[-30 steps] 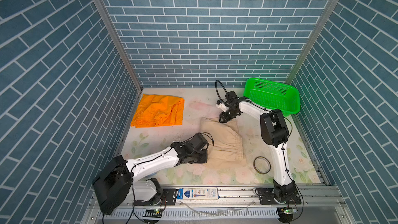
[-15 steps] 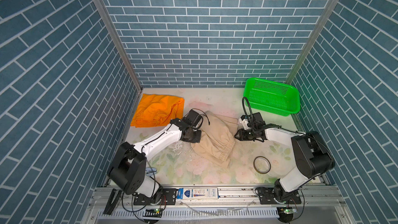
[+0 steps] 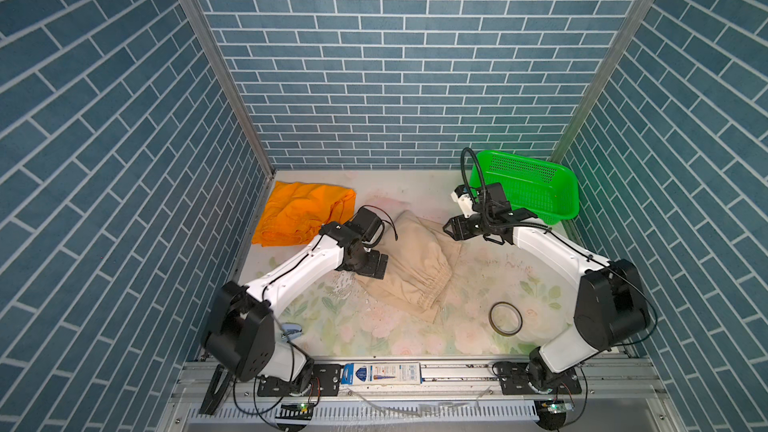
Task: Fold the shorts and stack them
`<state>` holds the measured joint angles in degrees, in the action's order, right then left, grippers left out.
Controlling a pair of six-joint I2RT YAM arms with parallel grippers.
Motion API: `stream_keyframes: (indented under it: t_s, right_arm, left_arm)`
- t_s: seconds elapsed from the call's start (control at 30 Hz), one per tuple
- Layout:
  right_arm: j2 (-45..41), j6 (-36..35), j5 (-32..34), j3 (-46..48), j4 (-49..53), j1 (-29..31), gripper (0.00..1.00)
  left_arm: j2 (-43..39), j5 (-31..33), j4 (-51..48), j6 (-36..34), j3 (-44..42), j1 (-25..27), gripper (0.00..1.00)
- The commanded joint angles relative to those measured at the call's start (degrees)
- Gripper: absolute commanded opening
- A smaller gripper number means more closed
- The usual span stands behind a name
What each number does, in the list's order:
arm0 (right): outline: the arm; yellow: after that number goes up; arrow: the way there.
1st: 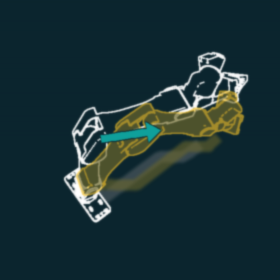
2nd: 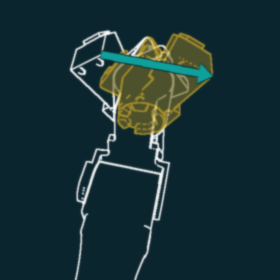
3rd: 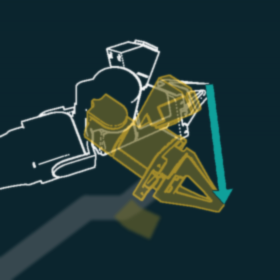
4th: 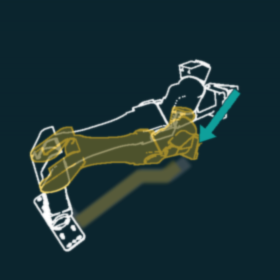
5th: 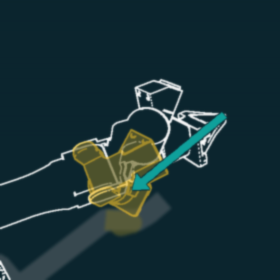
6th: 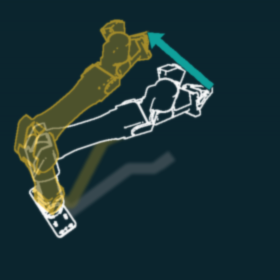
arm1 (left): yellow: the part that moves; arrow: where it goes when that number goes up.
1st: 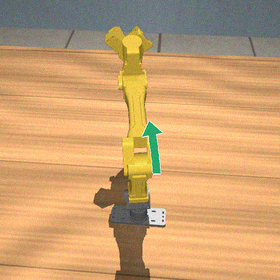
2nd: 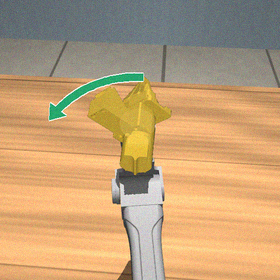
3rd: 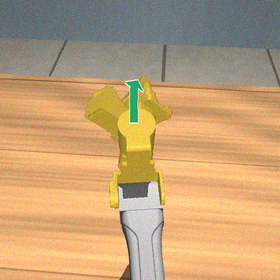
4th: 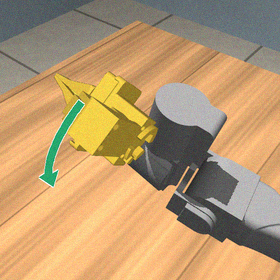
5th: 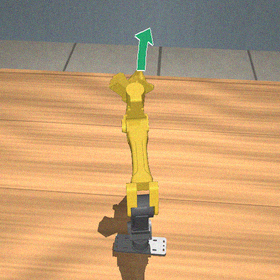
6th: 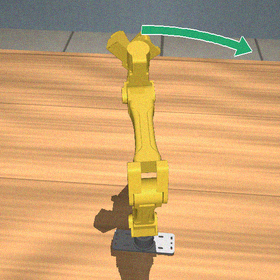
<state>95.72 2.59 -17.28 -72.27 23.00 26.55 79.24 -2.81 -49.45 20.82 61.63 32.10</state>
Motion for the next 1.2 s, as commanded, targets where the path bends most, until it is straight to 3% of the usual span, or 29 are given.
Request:
stream_keyframes:
  t_s: [0.0, 0.17, 0.37, 0.53, 0.77, 1.03, 1.17]
  right_arm:
    - [8.3, -10.8, 0.7, -8.2, 8.0, 1.8, 0.66]
    - [17.8, -15.2, 3.2, -17.9, 13.2, 4.0, 0.67]
    - [24.5, -17.5, 10.7, -21.2, 13.4, 4.5, 0.68]
    - [27.5, -17.2, 10.0, -23.2, 14.2, 2.4, 0.7]
    - [27.6, -15.0, 6.6, -20.3, 13.9, 0.7, 0.69]
    - [23.2, -7.9, -2.2, -10.1, 9.1, -0.1, 0.61]
    - [21.0, -3.6, -5.1, -5.6, 6.6, -0.2, 0.52]
  left_arm:
    - [-8.2, -1.8, -2.7, 5.4, -4.1, -0.9, 1.0]
    - [-22.1, -4.3, -1.0, 11.7, -13.2, -1.4, 1.0]
    - [-31.5, -4.0, -1.0, 15.9, -18.7, -1.6, 1.0]
    - [-32.6, -5.9, 0.5, 16.3, -19.8, -1.7, 1.0]
    - [-28.3, -9.5, 7.1, 16.9, -22.6, -1.6, 1.0]
    - [-27.6, -14.5, 21.6, 19.7, -29.7, -1.3, 1.0]
    - [-27.8, -12.8, 20.4, 19.4, -30.2, -1.3, 1.0]
